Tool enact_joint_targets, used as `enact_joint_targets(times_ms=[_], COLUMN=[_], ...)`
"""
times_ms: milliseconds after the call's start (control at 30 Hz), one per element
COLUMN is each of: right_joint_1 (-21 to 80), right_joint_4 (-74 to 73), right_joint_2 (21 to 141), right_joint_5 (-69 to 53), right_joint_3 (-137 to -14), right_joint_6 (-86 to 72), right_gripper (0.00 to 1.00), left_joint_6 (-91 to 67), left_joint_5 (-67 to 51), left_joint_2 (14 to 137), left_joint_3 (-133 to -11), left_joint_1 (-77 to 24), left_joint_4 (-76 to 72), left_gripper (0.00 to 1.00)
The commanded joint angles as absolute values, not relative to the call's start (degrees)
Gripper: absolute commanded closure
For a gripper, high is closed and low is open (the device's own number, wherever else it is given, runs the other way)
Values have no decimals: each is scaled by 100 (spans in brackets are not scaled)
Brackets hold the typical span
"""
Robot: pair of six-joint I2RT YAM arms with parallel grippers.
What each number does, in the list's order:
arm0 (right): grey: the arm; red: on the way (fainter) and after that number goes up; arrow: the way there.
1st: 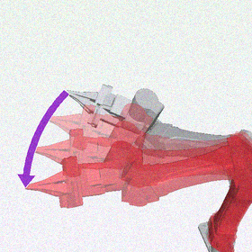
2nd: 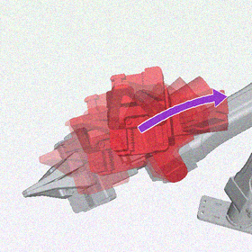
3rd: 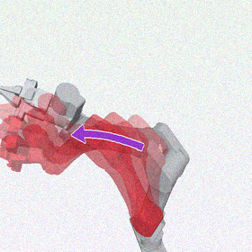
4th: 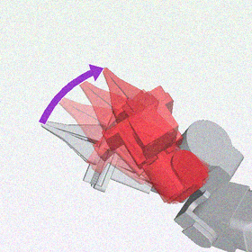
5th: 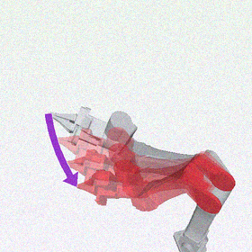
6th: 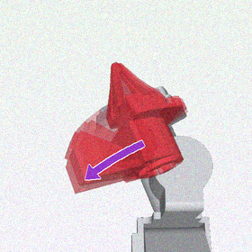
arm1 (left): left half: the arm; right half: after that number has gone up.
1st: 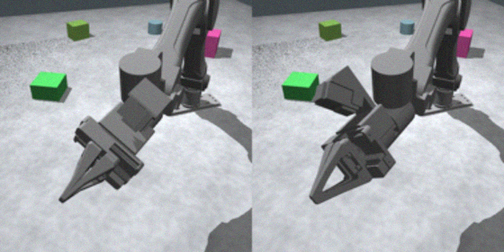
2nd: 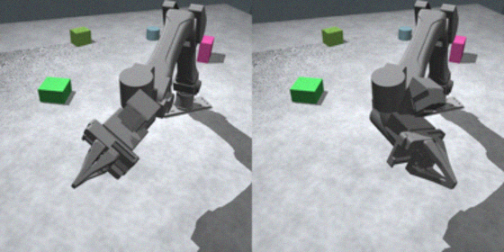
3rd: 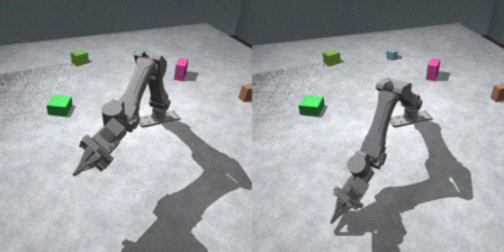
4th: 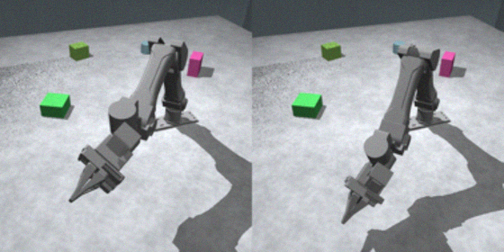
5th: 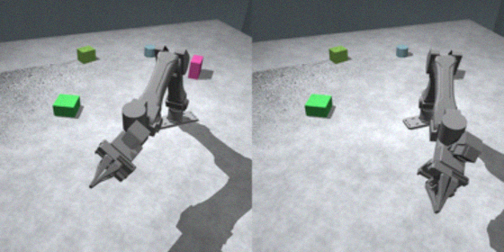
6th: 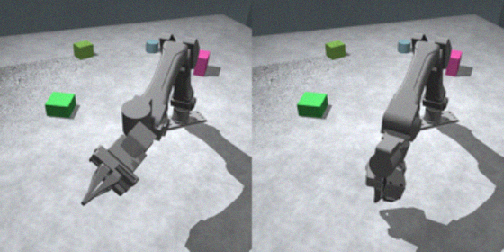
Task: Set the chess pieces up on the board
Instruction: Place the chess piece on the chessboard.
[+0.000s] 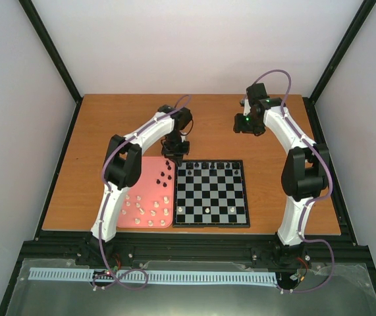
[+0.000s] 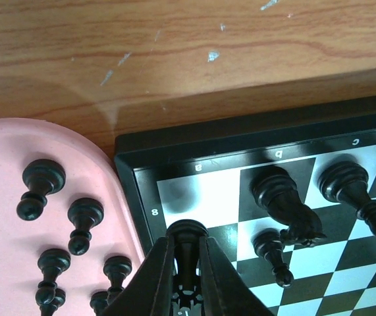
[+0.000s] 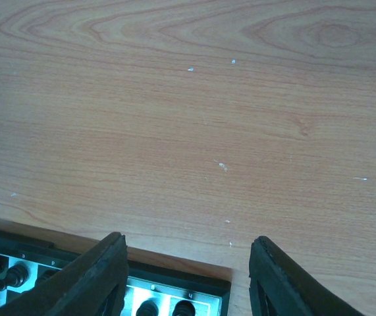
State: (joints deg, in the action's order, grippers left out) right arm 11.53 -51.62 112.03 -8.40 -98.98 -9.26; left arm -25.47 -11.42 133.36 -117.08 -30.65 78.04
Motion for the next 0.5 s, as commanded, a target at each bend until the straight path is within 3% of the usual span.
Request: enact_joint_targets(times_ms=[0, 467], right_joint_1=[1099, 1099], right_joint_4=[-5151, -5137], right_joint_2=[11278, 11234], right_joint_5=[-843, -849], right_joint_3=[-10040, -9996], right_joint_6=[-895, -896], right_gripper=[49, 49], left_joint_6=[-2479, -2507], left_joint_5=[-1274, -1324], left_joint_2=[13359, 13522], left_joint_3=[-11970, -12046], left_joint_1=[-3091, -3164], left_joint_4=[7912, 7896], left_gripper=[94, 90])
